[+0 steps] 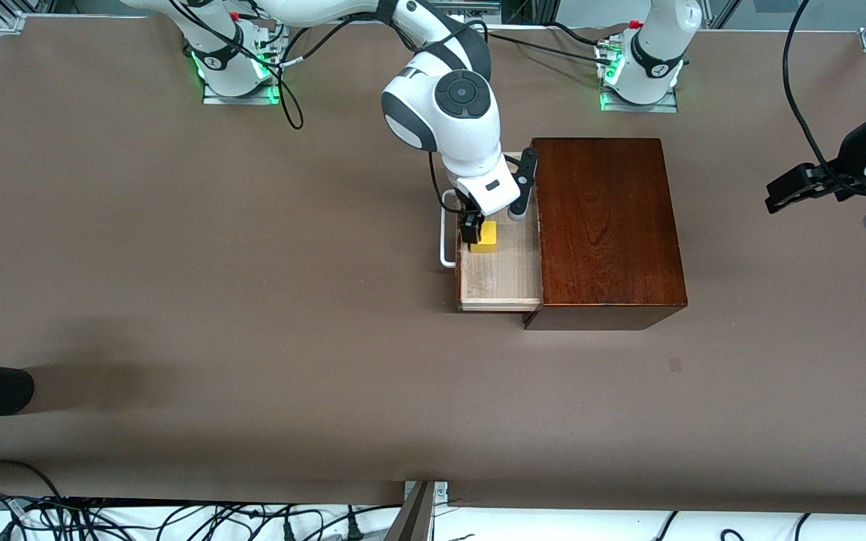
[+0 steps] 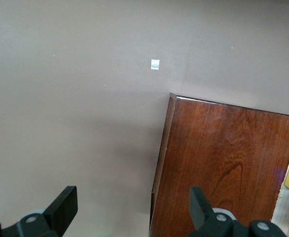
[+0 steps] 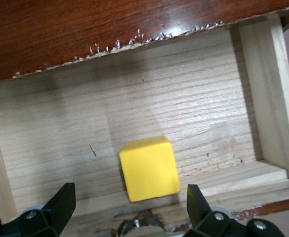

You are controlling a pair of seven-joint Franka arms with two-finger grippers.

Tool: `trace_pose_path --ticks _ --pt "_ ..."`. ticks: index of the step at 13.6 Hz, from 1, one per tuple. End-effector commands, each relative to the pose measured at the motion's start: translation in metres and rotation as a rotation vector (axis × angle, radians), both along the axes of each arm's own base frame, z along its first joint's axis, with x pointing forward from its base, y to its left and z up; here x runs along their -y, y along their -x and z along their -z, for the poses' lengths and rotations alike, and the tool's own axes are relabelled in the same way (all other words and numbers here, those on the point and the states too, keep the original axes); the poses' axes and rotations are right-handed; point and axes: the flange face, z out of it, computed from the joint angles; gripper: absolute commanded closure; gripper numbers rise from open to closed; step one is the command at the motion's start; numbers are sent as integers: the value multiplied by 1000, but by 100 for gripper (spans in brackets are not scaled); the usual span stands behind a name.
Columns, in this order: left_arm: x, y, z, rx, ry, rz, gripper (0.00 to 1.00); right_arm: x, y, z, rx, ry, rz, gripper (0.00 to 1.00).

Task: Open drawer, take yellow block, close drawer
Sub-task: 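Lower the right gripper and grasp the yellow cube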

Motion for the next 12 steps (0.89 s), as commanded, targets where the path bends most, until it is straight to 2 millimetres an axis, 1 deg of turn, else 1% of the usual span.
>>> trace_pose_path --ticks 1,6,9,12 --pt "-6 7 -7 12 23 -13 0 -2 -9 0 35 -15 -39 0" --pt "-6 7 -6 10 22 -13 0 -6 -13 20 57 -35 -48 0" --pt "-6 7 -6 10 22 -13 0 -7 -13 22 65 -24 -57 0" --pt "-6 7 -6 10 22 -13 0 -6 -15 33 61 -15 -57 0"
